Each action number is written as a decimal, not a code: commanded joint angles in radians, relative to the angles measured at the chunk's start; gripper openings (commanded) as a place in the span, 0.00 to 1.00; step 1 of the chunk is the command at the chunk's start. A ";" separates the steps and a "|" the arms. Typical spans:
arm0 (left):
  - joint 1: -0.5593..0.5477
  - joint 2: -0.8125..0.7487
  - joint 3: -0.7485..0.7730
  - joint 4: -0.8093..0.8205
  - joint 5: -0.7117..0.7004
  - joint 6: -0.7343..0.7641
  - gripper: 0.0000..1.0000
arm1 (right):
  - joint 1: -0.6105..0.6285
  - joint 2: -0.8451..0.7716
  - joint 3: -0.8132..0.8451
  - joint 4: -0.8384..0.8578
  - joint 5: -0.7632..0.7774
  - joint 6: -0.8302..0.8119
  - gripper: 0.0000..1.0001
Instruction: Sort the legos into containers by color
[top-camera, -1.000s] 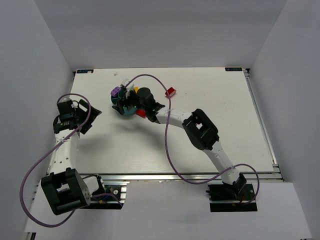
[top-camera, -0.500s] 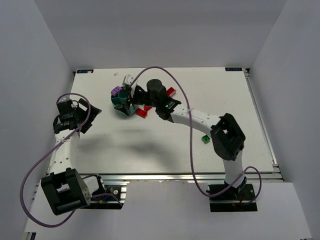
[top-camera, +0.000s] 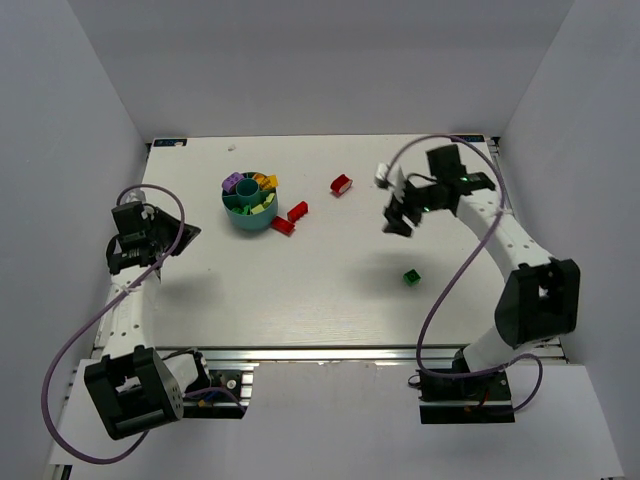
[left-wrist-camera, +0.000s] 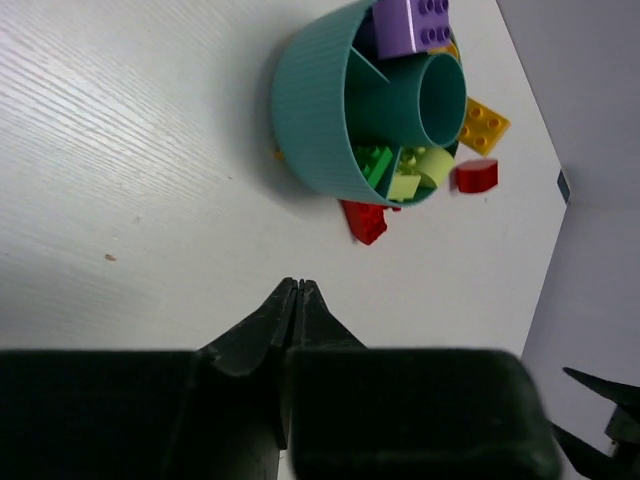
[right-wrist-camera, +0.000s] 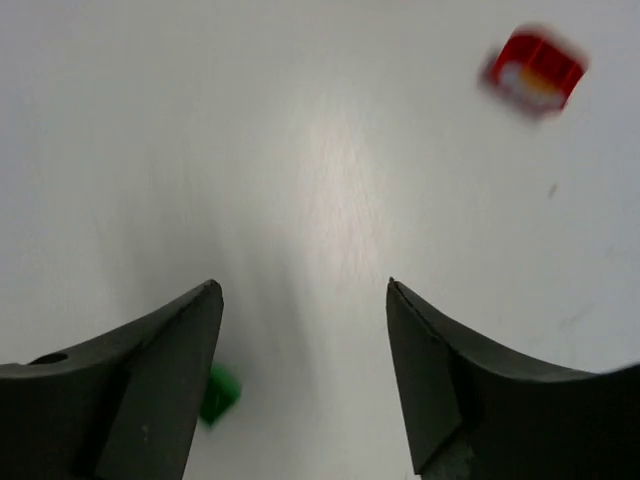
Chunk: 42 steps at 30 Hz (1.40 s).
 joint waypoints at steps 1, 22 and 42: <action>-0.014 -0.021 -0.026 0.070 0.128 0.009 0.13 | -0.121 -0.124 -0.149 -0.483 -0.024 -0.676 0.75; -0.072 -0.038 0.077 -0.068 0.044 0.028 0.77 | -0.126 -0.084 -0.285 -0.092 0.260 0.418 0.89; -0.072 -0.075 0.063 -0.097 0.036 0.029 0.77 | 0.003 -0.047 -0.478 0.105 0.614 0.564 0.74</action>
